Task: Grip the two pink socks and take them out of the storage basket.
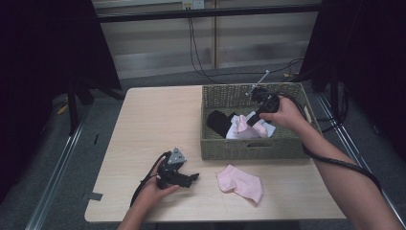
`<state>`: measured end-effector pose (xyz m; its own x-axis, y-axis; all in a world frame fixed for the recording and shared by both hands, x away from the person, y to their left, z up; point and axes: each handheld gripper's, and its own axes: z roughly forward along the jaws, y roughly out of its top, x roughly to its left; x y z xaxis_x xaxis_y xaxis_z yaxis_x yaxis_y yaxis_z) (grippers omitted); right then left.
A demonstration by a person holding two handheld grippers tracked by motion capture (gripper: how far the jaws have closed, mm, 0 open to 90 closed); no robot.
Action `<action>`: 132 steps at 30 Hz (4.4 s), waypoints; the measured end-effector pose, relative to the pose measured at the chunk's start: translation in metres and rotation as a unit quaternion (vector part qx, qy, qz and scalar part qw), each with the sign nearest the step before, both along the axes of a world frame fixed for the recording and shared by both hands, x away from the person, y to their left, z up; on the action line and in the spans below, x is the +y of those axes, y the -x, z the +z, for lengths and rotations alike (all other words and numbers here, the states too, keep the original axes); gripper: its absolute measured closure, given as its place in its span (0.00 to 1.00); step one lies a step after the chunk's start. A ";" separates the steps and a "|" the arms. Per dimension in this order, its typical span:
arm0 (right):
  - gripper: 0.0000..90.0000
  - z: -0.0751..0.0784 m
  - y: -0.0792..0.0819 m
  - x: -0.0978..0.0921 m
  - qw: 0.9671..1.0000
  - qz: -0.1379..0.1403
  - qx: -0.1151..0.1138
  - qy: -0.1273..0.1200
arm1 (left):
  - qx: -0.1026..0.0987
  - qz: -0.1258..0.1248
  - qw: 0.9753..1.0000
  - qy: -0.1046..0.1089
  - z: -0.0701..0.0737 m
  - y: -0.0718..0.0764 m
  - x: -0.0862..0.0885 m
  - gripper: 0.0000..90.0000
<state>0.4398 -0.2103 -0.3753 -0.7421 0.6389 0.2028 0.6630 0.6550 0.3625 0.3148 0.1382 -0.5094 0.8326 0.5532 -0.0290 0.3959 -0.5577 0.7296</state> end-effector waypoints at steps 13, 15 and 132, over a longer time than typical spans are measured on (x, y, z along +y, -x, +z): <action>0.98 0.039 0.009 -0.011 1.000 0.003 -0.010 -0.014 | 0.002 -0.001 1.000 -0.002 0.000 0.000 0.000 0.17; 0.98 0.043 0.011 -0.012 1.000 0.005 -0.011 -0.018 | 0.002 -0.001 1.000 -0.002 0.000 0.000 0.000 0.17; 0.55 0.063 0.124 -0.008 0.987 0.128 -0.054 -0.083 | 0.000 -0.002 1.000 -0.004 0.000 0.000 0.000 0.17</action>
<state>0.3162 -0.2185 -0.3126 -0.8976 0.3931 0.1995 0.4356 0.7209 0.5390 0.3149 0.1386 -0.5091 0.8351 0.5495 -0.0250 0.3939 -0.5655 0.7246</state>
